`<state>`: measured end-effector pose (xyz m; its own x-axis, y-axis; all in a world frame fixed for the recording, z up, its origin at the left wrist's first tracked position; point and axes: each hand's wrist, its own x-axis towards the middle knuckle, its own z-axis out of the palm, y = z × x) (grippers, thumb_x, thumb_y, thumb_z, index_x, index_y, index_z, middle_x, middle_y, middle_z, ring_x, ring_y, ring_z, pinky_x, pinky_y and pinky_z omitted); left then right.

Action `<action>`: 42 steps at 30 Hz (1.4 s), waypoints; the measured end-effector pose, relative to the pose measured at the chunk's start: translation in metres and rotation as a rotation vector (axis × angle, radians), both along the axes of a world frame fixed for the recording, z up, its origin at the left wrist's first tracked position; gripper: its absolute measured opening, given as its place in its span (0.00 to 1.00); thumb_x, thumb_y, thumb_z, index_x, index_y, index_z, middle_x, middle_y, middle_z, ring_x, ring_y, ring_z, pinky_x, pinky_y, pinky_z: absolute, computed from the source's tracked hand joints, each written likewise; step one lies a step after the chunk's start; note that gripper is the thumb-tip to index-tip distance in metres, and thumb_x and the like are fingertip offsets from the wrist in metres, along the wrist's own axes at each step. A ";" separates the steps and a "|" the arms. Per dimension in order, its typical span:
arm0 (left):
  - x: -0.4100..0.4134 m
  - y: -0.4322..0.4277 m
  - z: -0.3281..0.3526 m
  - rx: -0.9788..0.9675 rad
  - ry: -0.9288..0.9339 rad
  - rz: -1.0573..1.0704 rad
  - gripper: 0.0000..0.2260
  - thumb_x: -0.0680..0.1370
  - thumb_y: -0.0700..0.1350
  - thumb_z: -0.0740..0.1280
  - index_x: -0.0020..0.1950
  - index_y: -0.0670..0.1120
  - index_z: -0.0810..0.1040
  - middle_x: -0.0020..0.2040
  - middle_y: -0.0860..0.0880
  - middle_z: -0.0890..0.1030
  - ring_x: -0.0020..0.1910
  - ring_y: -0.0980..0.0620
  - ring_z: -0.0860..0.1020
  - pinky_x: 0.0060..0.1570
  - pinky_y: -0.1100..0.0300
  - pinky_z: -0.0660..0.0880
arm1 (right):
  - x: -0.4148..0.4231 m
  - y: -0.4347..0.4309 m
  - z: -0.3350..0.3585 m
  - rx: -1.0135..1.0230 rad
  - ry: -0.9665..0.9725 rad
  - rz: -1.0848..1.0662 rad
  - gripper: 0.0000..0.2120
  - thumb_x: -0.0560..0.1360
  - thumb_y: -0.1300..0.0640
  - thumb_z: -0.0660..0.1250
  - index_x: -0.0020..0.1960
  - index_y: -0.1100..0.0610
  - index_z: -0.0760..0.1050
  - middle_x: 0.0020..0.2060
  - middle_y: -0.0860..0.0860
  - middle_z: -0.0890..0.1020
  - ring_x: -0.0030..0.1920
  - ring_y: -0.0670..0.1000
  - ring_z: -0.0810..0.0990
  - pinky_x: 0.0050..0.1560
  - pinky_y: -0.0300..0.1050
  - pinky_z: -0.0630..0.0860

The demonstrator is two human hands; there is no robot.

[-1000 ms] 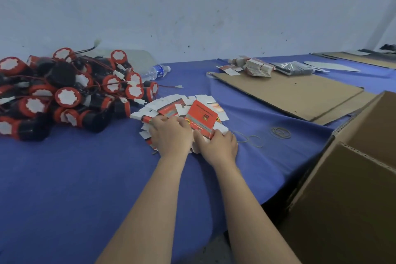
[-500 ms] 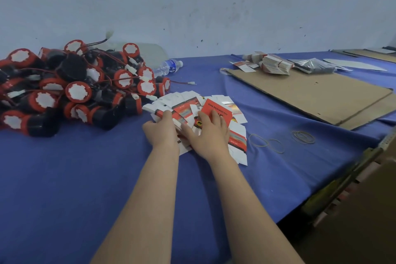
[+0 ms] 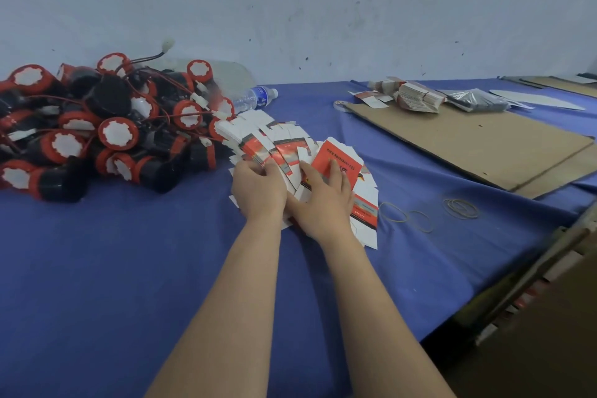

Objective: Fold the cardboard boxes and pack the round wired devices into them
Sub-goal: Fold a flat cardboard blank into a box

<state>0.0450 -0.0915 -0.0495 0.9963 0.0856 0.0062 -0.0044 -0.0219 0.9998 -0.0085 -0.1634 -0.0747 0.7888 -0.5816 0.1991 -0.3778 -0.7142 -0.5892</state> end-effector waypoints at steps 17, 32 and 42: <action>0.001 0.023 -0.014 -0.157 0.167 -0.076 0.11 0.81 0.46 0.62 0.51 0.39 0.79 0.50 0.41 0.83 0.51 0.41 0.80 0.54 0.45 0.78 | -0.002 0.009 -0.003 0.019 0.015 0.002 0.28 0.73 0.31 0.59 0.71 0.38 0.65 0.78 0.53 0.51 0.77 0.57 0.45 0.75 0.59 0.43; 0.003 0.041 -0.005 -0.059 -0.190 0.217 0.07 0.81 0.43 0.60 0.43 0.43 0.71 0.40 0.51 0.75 0.42 0.50 0.73 0.41 0.55 0.72 | -0.001 0.014 -0.003 0.018 0.042 -0.077 0.25 0.76 0.36 0.57 0.72 0.40 0.64 0.78 0.53 0.49 0.77 0.57 0.44 0.74 0.59 0.40; 0.005 0.056 -0.001 0.195 -0.306 0.055 0.06 0.81 0.38 0.57 0.44 0.41 0.70 0.43 0.44 0.76 0.42 0.48 0.72 0.39 0.61 0.62 | 0.012 0.051 0.020 -0.029 -0.224 0.147 0.22 0.81 0.45 0.56 0.72 0.52 0.67 0.73 0.55 0.66 0.74 0.55 0.60 0.72 0.56 0.56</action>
<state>0.0495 -0.0353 -0.0508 0.9398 0.1067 0.3246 -0.2960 -0.2204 0.9294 0.0031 -0.1128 -0.0543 0.7988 -0.4553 0.3933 -0.1310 -0.7696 -0.6250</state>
